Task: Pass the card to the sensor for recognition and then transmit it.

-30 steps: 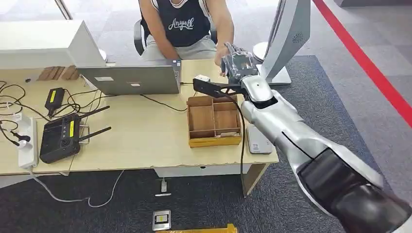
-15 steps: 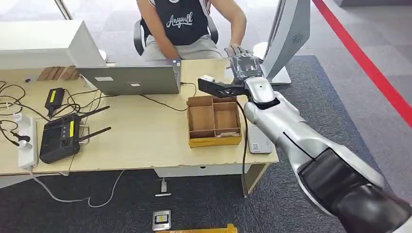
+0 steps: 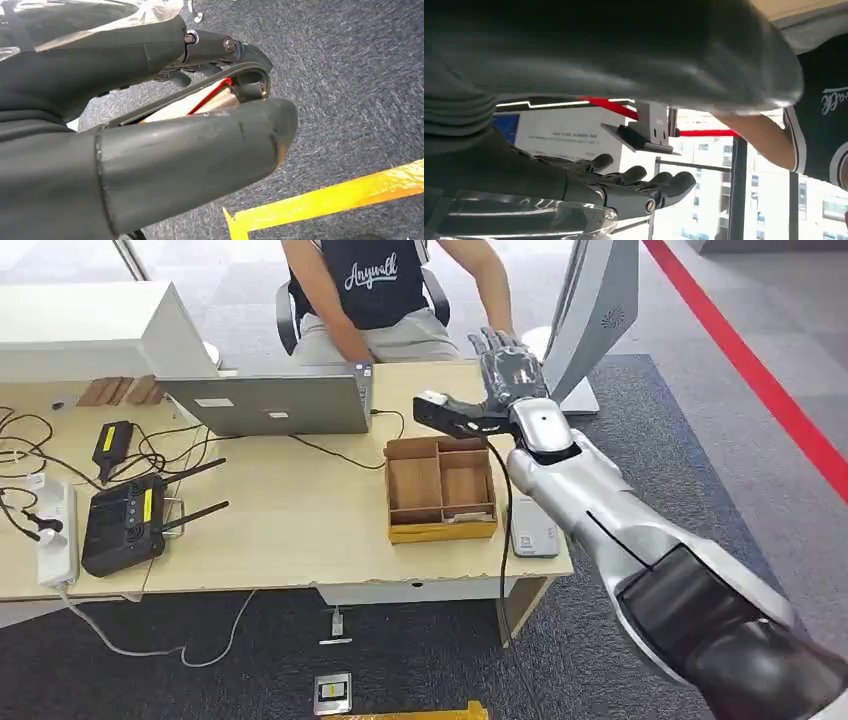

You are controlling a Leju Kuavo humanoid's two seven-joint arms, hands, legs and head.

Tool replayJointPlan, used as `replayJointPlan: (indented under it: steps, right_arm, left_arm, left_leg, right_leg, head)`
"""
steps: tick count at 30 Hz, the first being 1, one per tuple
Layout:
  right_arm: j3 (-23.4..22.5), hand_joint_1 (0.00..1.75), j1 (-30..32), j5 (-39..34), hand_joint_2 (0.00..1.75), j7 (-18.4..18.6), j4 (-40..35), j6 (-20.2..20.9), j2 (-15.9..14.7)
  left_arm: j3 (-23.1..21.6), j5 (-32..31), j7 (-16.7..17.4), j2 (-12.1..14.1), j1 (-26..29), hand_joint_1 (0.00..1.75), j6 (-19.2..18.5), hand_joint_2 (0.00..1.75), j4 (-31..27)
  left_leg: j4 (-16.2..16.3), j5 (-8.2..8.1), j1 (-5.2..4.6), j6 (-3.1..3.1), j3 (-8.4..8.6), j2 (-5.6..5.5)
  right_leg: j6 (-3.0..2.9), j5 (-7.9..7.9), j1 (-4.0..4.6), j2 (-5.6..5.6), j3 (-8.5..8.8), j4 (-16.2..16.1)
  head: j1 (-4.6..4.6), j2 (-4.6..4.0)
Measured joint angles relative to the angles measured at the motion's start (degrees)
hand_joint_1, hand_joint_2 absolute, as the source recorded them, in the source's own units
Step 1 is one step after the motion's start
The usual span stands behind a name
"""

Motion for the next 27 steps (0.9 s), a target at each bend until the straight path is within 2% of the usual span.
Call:
replayJointPlan:
  steps: [12,18,26,27]
  right_arm:
    - [-0.46,0.00,0.37,-0.02,0.00,-0.07,0.00,-0.02,-0.22]
    - [-1.07,0.00,1.95,-1.31,0.00,-2.12,-1.82,-3.11,-1.47]
    - [-3.87,0.00,11.64,-2.51,0.00,-1.16,-15.18,-2.14,-8.83]
    - [-4.85,0.00,14.58,-2.64,0.00,-0.50,-19.73,-1.66,-11.00]
  left_arm:
    - [0.00,0.02,0.00,0.00,0.00,0.00,0.02,0.00,0.00]
    - [0.00,1.03,0.70,-0.09,0.03,0.00,0.28,0.00,0.00]
    - [0.02,2.51,2.86,-0.15,0.21,0.00,1.18,0.00,0.00]
    - [0.02,2.69,3.06,-0.15,0.23,0.00,1.55,0.00,0.02]
  left_leg:
    - [0.00,0.00,0.00,0.00,0.00,0.00]
    - [0.00,0.00,0.00,0.00,0.03,-0.01]
    - [0.03,-0.02,-0.01,0.03,0.07,-0.04]
    - [0.02,-0.03,0.00,0.03,0.08,-0.04]
  right_leg:
    - [0.00,0.00,0.00,0.00,0.00,0.00]
    - [0.00,0.00,0.00,0.00,0.02,-0.01]
    - [0.01,0.00,-0.01,0.00,0.05,-0.07]
    - [0.01,-0.01,0.00,-0.01,0.10,-0.08]
  head:
    - [0.00,0.00]
    - [0.00,0.00]
    - [-0.02,0.00]
    - [-0.02,0.00]
